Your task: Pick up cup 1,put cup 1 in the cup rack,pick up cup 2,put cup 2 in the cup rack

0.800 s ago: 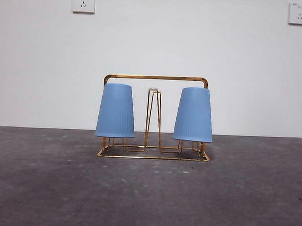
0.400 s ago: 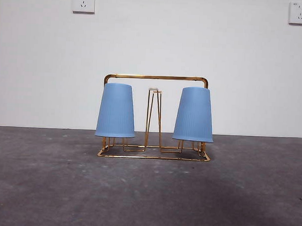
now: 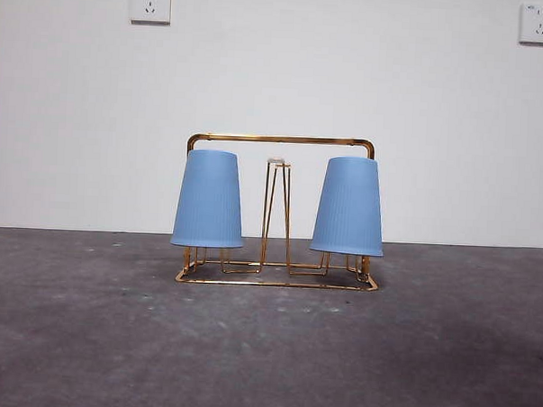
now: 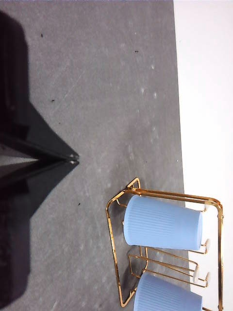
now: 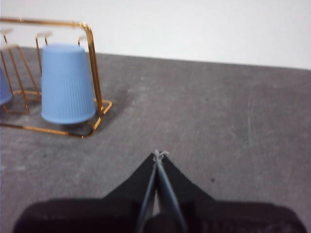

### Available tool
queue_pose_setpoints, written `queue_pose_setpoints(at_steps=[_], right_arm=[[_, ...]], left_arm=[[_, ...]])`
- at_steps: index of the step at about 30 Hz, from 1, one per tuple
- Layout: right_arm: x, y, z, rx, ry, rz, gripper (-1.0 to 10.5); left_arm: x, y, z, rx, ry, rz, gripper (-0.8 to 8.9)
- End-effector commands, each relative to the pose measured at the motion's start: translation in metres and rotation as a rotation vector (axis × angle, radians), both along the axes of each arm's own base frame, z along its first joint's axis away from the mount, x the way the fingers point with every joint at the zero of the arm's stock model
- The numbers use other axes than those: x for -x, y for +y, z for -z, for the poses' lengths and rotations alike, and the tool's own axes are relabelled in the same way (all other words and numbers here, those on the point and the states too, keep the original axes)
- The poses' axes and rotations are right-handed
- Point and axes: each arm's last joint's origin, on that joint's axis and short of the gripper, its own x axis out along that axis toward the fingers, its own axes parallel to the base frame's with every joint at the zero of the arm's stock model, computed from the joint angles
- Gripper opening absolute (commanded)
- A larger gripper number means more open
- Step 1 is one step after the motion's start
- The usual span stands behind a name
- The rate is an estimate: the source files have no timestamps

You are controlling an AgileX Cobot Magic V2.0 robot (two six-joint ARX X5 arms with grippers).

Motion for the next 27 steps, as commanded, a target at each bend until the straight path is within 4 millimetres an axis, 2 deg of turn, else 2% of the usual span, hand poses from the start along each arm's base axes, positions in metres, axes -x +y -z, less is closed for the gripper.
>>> queue_pose_setpoints(at_steps=[1,3,27], right_arm=[[-0.0022,0.0,0.0113,-0.026,0.026,0.006,0.0],[-0.0034,0.0001,0.0192,-0.03,0.049,0.007,0.0],[-0.0039,0.0002,0.0189,-0.06,0.043,0.011,0.0]], left_arm=[[-0.0006,0.0001,0.0028,0.007,0.005,0.001,-0.03],[-0.0006,0.0001,0.0028,0.007,0.005,0.001,-0.03],[-0.0014,0.0,0.0041,0.006,0.021,0.001,-0.03]])
